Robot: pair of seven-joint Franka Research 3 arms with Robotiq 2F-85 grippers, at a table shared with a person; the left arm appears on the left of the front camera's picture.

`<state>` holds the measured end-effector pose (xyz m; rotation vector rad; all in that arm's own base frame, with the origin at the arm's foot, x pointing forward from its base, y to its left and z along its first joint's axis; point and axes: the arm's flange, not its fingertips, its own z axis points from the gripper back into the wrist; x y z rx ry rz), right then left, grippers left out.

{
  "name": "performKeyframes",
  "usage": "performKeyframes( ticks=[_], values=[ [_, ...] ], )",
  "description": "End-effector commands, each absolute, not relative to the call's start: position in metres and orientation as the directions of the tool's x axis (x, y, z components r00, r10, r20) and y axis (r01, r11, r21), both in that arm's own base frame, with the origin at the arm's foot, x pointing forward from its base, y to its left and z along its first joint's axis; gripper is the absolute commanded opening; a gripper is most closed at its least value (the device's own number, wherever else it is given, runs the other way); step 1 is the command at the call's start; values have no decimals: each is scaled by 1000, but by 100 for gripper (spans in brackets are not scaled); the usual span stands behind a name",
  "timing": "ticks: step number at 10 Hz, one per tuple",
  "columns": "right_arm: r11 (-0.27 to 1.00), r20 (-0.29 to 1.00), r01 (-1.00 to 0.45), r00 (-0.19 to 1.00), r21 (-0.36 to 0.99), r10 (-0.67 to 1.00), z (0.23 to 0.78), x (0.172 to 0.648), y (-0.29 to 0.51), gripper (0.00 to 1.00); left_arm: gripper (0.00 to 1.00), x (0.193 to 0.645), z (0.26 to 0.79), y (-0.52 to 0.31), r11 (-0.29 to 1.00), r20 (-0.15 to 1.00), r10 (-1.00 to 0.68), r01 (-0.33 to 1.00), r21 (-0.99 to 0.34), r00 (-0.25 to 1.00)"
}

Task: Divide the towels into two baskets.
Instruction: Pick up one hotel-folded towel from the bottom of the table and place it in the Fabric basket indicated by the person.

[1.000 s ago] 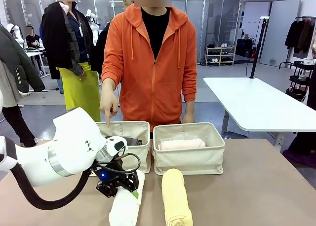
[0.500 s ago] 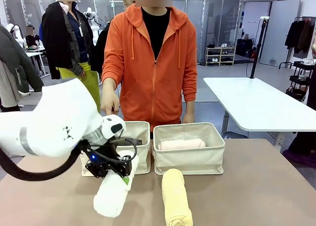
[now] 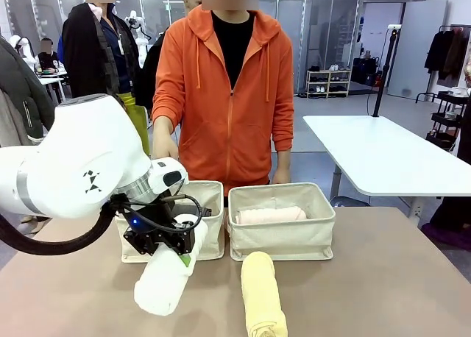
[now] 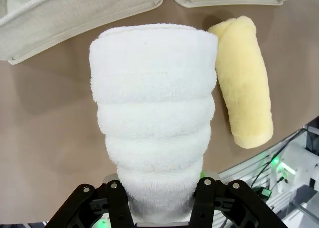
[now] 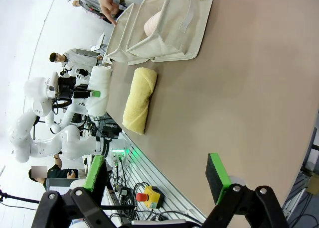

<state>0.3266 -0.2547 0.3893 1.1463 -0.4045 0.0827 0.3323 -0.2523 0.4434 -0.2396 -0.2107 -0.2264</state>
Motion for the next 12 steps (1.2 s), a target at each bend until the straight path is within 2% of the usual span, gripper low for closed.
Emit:
performKeyframes(
  ticks=[1, 3, 4, 6, 7, 10, 12],
  values=[
    [420, 360, -279, 924, 864, -126, 392, 326, -255, 100, 50, 332, 443, -252, 947, 236, -194, 245, -209, 952],
    [420, 360, -279, 924, 864, -126, 392, 326, -255, 100, 50, 332, 442, -252, 947, 230, -196, 245, -210, 953],
    [420, 360, -279, 924, 864, -126, 392, 326, -255, 100, 50, 327, 463, -255, 919, 331, -339, 385, -85, 881],
    [420, 360, -279, 924, 864, -126, 392, 326, -255, 100, 50, 324, 470, -261, 825, 288, -550, 564, 40, 784],
    [420, 360, -279, 924, 864, -126, 392, 326, -255, 100, 50, 325, 478, -262, 781, 303, -611, 619, 83, 731],
    [420, 360, -279, 924, 864, -126, 392, 326, -255, 100, 50, 339, 507, -253, 488, 368, -848, 834, 259, 382],
    [420, 360, -279, 924, 864, -126, 392, 326, -255, 100, 50, 348, 505, -254, 345, 283, -925, 874, 344, 253]
  ],
)
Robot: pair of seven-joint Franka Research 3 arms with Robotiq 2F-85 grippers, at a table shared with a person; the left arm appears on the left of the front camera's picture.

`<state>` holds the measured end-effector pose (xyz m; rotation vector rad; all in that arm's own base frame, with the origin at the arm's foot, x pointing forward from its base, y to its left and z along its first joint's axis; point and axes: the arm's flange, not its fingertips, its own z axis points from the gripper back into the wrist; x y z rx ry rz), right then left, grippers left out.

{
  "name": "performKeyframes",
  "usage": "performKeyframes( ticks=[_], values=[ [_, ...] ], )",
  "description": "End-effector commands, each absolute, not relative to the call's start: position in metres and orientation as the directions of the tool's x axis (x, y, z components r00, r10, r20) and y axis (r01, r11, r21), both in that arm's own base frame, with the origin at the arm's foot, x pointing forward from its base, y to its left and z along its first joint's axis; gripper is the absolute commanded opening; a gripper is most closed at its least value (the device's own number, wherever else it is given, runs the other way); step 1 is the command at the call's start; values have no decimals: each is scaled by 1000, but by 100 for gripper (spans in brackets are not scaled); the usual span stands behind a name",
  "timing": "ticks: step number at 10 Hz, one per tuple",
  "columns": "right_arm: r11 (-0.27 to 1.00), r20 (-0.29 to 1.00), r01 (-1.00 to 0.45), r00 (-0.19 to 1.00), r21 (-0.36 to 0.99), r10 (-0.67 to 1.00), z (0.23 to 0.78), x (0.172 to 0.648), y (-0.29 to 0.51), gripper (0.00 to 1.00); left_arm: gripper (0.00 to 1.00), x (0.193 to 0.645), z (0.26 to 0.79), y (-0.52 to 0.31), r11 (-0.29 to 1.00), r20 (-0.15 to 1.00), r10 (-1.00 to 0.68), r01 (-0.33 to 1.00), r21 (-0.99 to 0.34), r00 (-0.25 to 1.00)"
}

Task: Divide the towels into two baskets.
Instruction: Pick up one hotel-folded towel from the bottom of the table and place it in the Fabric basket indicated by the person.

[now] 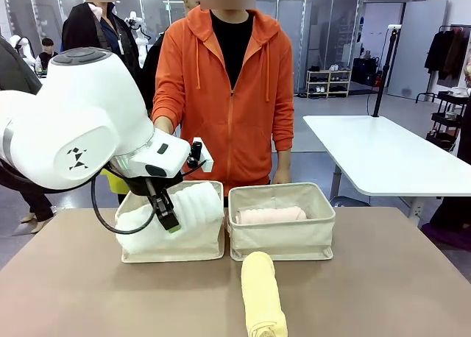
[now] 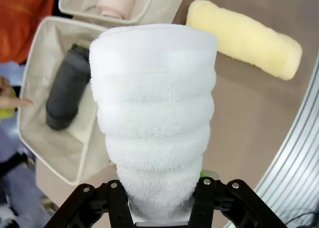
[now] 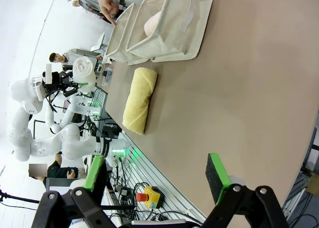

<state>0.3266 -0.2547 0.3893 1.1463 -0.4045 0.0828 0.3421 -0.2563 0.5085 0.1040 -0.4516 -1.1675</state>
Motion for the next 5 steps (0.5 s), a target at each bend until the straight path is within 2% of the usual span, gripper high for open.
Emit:
performKeyframes(
  ticks=[1, 4, 5],
  values=[
    [420, 360, -279, 924, 864, -126, 392, 326, -255, 100, 50, 348, 506, -256, 404, 285, -904, 853, 329, 318],
    [420, 360, -279, 924, 864, -126, 392, 326, -255, 100, 50, 346, 505, -254, 376, 273, -916, 870, 318, 295],
    [420, 360, -279, 924, 864, -126, 392, 326, -255, 100, 50, 365, 516, -247, 429, 323, -889, 835, 345, 324]
  ],
)
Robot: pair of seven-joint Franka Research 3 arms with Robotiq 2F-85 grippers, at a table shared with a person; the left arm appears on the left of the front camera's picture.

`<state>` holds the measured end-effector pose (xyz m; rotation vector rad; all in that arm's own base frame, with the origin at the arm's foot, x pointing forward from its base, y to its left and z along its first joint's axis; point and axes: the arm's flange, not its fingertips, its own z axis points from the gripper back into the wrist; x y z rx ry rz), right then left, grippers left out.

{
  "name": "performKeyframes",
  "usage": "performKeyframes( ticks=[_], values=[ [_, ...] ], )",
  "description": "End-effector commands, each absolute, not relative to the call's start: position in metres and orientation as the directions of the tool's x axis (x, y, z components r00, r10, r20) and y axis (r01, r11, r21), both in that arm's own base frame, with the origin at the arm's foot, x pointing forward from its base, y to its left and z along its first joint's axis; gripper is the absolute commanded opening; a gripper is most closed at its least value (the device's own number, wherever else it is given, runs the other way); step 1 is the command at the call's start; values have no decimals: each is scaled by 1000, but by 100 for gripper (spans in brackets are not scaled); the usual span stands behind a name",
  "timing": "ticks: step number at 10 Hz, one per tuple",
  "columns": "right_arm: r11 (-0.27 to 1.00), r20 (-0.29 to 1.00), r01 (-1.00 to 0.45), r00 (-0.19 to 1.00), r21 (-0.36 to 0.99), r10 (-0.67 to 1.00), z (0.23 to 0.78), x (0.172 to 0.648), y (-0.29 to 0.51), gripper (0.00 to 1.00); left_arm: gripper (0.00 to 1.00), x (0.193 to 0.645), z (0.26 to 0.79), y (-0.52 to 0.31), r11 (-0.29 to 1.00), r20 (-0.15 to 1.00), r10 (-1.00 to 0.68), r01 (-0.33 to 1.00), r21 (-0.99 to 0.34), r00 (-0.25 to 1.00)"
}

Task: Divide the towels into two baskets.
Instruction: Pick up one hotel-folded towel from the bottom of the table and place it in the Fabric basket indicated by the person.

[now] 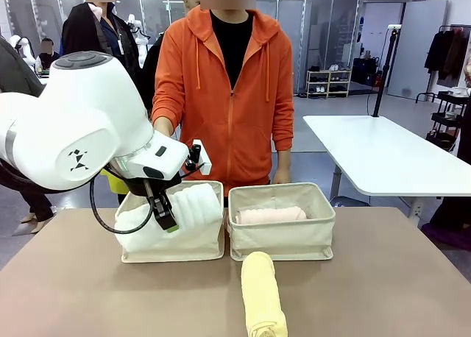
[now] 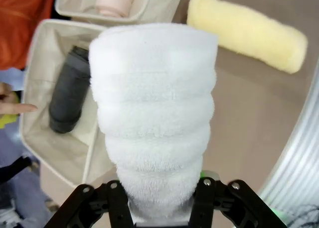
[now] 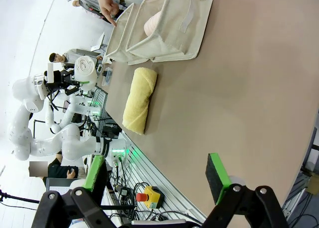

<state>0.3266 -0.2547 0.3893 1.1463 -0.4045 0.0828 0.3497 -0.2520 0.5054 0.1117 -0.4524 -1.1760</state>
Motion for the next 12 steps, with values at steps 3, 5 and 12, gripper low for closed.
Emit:
performKeyframes(
  ticks=[3, 5, 12],
  values=[
    [420, 360, -279, 924, 864, -126, 392, 326, -255, 100, 50, 428, 529, -232, 264, 264, -950, 881, 393, 166],
    [420, 360, -279, 924, 864, -126, 392, 326, -255, 100, 50, 462, 527, -230, 152, 223, -973, 888, 434, 58],
    [420, 360, -279, 924, 864, -126, 392, 326, -255, 100, 50, 575, 462, -225, 132, 183, -980, 938, 321, 75]
  ],
)
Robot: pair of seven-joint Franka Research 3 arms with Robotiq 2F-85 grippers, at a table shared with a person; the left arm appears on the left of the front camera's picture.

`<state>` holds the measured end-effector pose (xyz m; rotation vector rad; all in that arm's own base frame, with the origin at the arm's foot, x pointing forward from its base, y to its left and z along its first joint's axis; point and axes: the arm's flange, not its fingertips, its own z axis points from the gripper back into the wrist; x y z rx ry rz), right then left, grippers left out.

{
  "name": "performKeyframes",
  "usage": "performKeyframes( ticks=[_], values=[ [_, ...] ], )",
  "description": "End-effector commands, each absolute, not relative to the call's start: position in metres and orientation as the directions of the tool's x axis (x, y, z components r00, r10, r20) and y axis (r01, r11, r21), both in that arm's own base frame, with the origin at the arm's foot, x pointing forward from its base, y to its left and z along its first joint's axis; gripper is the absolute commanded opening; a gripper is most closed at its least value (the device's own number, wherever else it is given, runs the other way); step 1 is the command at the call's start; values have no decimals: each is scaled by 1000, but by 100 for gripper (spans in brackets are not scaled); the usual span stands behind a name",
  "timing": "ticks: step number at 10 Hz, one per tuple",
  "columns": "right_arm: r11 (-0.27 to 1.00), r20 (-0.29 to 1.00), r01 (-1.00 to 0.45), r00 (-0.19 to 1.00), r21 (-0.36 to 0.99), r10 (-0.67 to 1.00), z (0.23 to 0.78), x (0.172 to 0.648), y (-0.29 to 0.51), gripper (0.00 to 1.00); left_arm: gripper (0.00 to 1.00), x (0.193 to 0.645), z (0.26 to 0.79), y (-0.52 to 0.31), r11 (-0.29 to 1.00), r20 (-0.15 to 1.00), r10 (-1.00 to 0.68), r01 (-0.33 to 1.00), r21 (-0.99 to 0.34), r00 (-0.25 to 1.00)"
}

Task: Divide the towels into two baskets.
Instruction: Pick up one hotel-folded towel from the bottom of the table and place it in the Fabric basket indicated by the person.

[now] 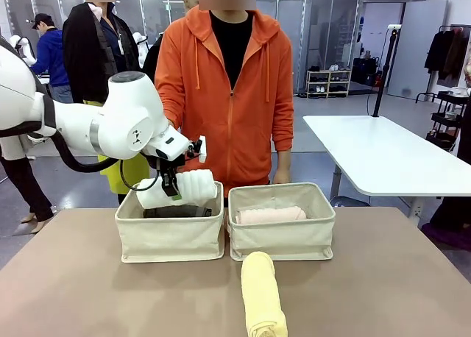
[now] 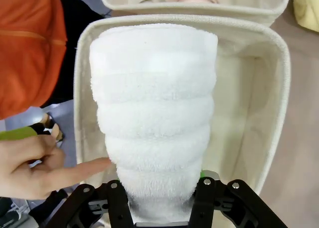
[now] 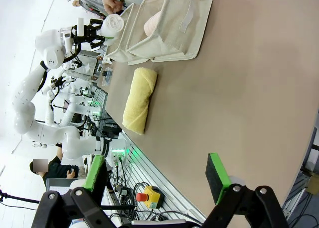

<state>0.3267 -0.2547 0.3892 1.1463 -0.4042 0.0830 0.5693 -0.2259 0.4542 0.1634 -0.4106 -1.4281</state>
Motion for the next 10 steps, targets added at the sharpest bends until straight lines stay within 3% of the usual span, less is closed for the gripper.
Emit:
performKeyframes(
  ticks=[1, 2, 4, 5, 10],
  values=[
    [420, 360, -279, 924, 864, -126, 392, 326, -255, 100, 50, 579, 453, -226, 136, 179, -980, 944, 300, 84],
    [420, 360, -279, 924, 864, -126, 392, 326, -255, 100, 50, 581, 446, -227, 135, 172, -981, 950, 282, 89],
    [420, 360, -279, 924, 864, -126, 392, 326, -255, 100, 95, 580, 442, -229, 125, 157, -984, 958, 256, 86],
    [420, 360, -279, 924, 864, -126, 392, 326, -255, 100, 100, 579, 442, -229, 119, 152, -985, 959, 257, 81],
    [420, 360, -279, 924, 864, -126, 392, 326, -255, 100, 100, 576, 438, -234, 130, 151, -984, 954, 271, 91]
  ],
)
